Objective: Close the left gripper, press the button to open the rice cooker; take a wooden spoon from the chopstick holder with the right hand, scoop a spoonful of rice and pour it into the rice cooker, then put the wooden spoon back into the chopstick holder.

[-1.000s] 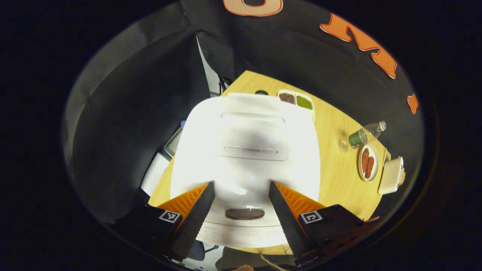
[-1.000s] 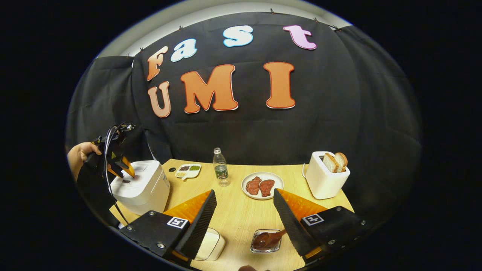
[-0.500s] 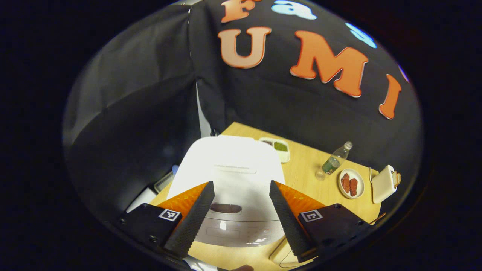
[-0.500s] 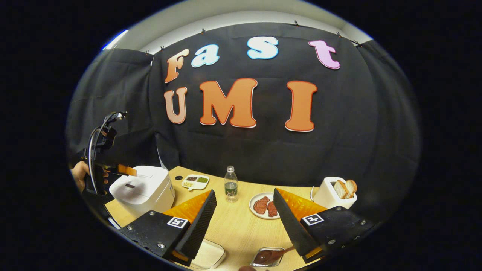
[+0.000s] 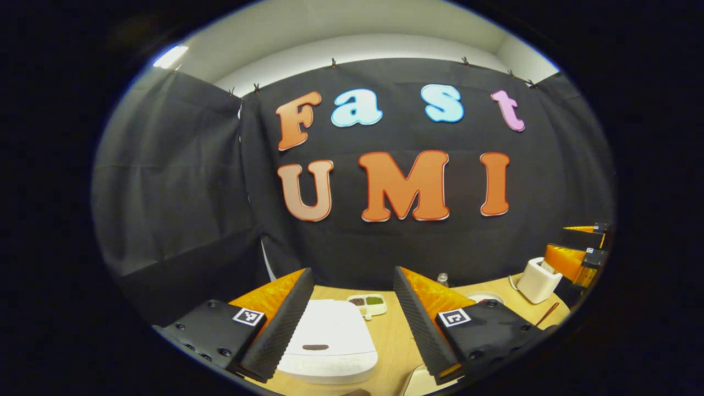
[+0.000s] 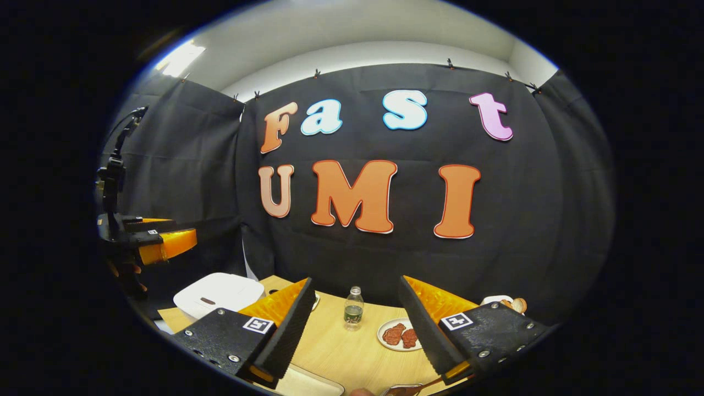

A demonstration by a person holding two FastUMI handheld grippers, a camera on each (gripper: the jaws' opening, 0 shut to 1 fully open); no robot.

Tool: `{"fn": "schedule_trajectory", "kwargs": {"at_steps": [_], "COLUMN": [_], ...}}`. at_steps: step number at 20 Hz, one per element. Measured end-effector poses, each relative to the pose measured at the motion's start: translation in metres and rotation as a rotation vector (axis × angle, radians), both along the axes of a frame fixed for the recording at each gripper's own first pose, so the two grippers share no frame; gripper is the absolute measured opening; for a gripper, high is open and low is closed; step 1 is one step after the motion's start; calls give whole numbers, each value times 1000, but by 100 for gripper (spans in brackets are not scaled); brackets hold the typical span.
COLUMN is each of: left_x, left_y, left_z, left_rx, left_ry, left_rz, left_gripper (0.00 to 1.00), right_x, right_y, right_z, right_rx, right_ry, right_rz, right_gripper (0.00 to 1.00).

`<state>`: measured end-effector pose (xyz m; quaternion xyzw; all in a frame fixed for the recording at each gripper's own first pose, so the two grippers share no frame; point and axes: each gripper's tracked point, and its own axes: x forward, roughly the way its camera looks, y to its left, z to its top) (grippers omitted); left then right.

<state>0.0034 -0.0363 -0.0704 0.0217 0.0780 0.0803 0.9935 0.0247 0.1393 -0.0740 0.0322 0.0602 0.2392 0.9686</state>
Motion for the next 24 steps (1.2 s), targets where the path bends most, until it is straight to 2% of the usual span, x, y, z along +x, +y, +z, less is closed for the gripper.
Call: {"fn": "schedule_trajectory", "kwargs": {"at_steps": [2, 3, 4, 8, 10, 15, 24], "left_x": [-5, -10, -12, -23, -28, -33, -37], "left_y": [-17, -31, -40, -55, -68, -63, -82], "left_z": [12, 10, 12, 17, 17, 32, 38], "left_rx": [-21, -35, -43, -12, -47, -53, -34], "left_ry": [-36, -35, -53, -86, -78, -118, -151], "left_rz": [-40, -83, -111, -141, -170, -153, -207], "left_gripper": [100, 100, 100, 100, 99, 100, 100], "right_x": [-1, -1, -1, -9, -9, -11, -14], "right_y": [-5, -7, -7, -16, -19, -27, -27], "right_z": [5, 8, 4, -6, -9, 0, 8], "right_rx": [8, 9, 6, -14, -19, 19, 42], "right_ry": [-21, -37, -39, -35, -46, -38, -45], "right_rz": [-7, -7, -13, -32, -39, -65, -68], "right_gripper": [95, 100, 95, 95, 95, 95, 95]}}
